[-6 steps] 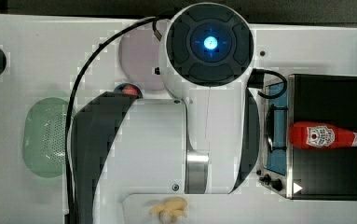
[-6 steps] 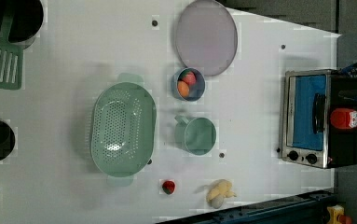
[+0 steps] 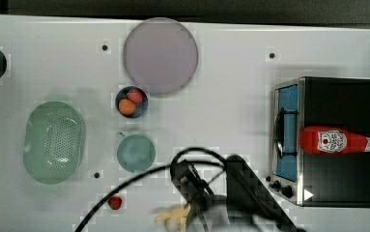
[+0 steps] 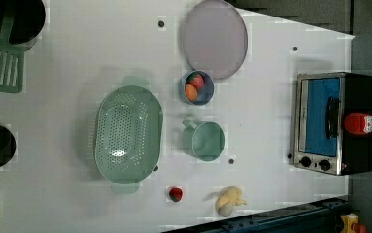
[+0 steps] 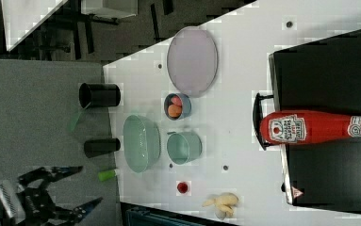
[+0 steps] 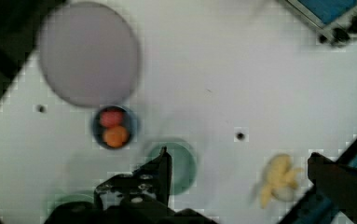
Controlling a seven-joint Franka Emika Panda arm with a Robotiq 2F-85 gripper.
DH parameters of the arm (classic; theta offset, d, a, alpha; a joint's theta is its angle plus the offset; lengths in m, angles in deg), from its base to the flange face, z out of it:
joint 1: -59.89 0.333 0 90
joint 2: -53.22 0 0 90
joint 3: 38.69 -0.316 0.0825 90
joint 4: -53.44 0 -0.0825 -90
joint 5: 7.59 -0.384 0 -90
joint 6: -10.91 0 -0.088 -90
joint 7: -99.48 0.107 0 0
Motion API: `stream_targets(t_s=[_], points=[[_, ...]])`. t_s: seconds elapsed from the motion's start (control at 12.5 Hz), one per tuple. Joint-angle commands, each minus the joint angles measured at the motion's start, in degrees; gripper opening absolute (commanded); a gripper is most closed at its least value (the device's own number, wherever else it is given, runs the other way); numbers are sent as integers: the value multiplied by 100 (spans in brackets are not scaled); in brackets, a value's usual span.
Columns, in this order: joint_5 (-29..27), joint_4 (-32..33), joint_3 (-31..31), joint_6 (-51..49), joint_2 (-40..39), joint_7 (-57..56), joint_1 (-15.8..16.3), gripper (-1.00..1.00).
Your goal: Pick Ketchup from oven and place it on table.
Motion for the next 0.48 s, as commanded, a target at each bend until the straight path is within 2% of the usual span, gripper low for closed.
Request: stream_targets(t_s=[0.08, 0.32, 0.48], points=[[146, 158, 358, -136, -835, -211, -187, 100], [163, 148, 884, 337, -1140, -224, -292, 100], [386, 150, 1394, 1270, -1472, -268, -344, 100]])
